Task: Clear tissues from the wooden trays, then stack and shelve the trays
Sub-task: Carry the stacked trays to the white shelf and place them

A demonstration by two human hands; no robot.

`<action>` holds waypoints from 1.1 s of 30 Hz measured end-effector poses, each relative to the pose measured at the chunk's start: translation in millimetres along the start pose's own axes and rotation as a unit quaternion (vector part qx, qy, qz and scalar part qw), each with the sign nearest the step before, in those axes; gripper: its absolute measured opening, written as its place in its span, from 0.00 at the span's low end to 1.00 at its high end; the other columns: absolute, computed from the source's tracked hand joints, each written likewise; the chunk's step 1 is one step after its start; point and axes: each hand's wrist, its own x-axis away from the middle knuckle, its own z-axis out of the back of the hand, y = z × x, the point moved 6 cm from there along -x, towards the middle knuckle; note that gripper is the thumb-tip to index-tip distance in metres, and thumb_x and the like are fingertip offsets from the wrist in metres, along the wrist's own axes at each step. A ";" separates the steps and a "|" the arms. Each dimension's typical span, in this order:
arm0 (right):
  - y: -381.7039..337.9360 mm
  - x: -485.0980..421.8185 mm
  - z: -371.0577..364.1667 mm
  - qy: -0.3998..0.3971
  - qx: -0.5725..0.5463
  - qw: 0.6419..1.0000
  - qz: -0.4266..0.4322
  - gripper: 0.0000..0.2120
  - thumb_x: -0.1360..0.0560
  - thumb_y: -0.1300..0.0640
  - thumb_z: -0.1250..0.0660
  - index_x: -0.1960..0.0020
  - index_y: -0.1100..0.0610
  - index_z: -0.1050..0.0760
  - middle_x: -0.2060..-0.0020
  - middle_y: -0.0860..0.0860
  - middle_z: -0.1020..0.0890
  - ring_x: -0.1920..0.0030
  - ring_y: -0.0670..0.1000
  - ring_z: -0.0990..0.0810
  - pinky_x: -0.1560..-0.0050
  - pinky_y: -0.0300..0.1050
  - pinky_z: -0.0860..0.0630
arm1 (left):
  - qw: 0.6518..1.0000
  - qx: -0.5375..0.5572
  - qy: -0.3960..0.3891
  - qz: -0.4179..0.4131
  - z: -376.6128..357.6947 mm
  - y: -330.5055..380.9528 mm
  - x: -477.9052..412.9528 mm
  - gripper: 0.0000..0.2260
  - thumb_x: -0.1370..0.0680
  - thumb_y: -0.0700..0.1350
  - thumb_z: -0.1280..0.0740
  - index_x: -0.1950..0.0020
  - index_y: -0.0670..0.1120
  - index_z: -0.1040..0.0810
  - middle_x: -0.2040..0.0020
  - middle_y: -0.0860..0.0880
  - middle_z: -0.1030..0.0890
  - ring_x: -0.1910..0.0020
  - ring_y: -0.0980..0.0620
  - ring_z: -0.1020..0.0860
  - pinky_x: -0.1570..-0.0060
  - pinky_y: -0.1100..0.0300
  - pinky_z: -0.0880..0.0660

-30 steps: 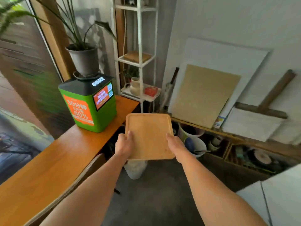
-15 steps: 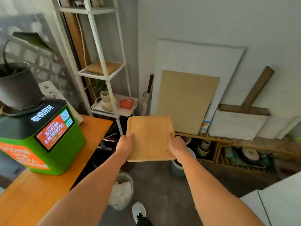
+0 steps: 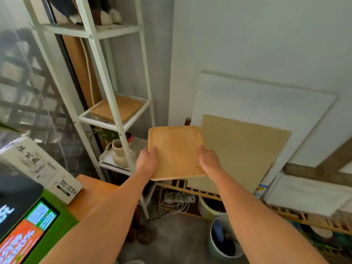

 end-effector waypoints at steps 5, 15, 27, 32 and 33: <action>-73.1 -82.5 -10.2 -0.019 0.060 0.996 0.057 0.29 0.18 0.41 0.52 0.42 0.65 0.26 0.51 0.59 0.20 0.63 0.53 0.24 0.63 0.45 0.32 | 0.997 0.066 0.045 0.001 14.4 47.4 -61.8 0.26 0.20 0.62 0.45 0.31 0.43 0.34 0.40 0.45 0.25 0.46 0.46 0.27 0.48 0.49 0.30; -216.1 -243.6 -95.2 -0.134 0.100 0.969 0.181 0.29 0.17 0.44 0.52 0.39 0.68 0.27 0.42 0.65 0.22 0.43 0.63 0.24 0.49 0.49 0.32 | 0.960 0.188 0.204 0.029 60.8 105.4 -179.2 0.23 0.19 0.56 0.43 0.30 0.42 0.33 0.38 0.43 0.25 0.41 0.41 0.26 0.37 0.44 0.29; -310.3 -337.9 -219.5 -0.271 0.168 0.910 0.264 0.28 0.18 0.43 0.49 0.36 0.66 0.27 0.59 0.56 0.22 0.63 0.53 0.26 0.57 0.47 0.30 | 0.897 0.165 0.397 0.102 95.9 109.5 -242.5 0.13 0.19 0.48 0.43 0.41 0.46 0.25 0.47 0.45 0.22 0.50 0.47 0.24 0.49 0.49 0.25; -329.2 -336.5 -253.8 -0.305 0.195 0.884 0.296 0.26 0.17 0.44 0.50 0.37 0.64 0.26 0.60 0.54 0.22 0.64 0.52 0.27 0.63 0.44 0.35 | 0.867 0.170 0.451 0.129 109.3 98.5 -251.5 0.10 0.19 0.46 0.43 0.43 0.45 0.24 0.53 0.47 0.23 0.60 0.52 0.25 0.63 0.57 0.28; -331.2 -335.4 -259.0 -0.310 0.201 0.879 0.301 0.26 0.17 0.44 0.51 0.38 0.63 0.26 0.60 0.55 0.22 0.64 0.51 0.26 0.66 0.43 0.36 | 0.861 0.174 0.458 0.137 110.5 96.0 -252.3 0.10 0.19 0.45 0.43 0.43 0.44 0.24 0.55 0.48 0.23 0.62 0.53 0.26 0.65 0.58 0.30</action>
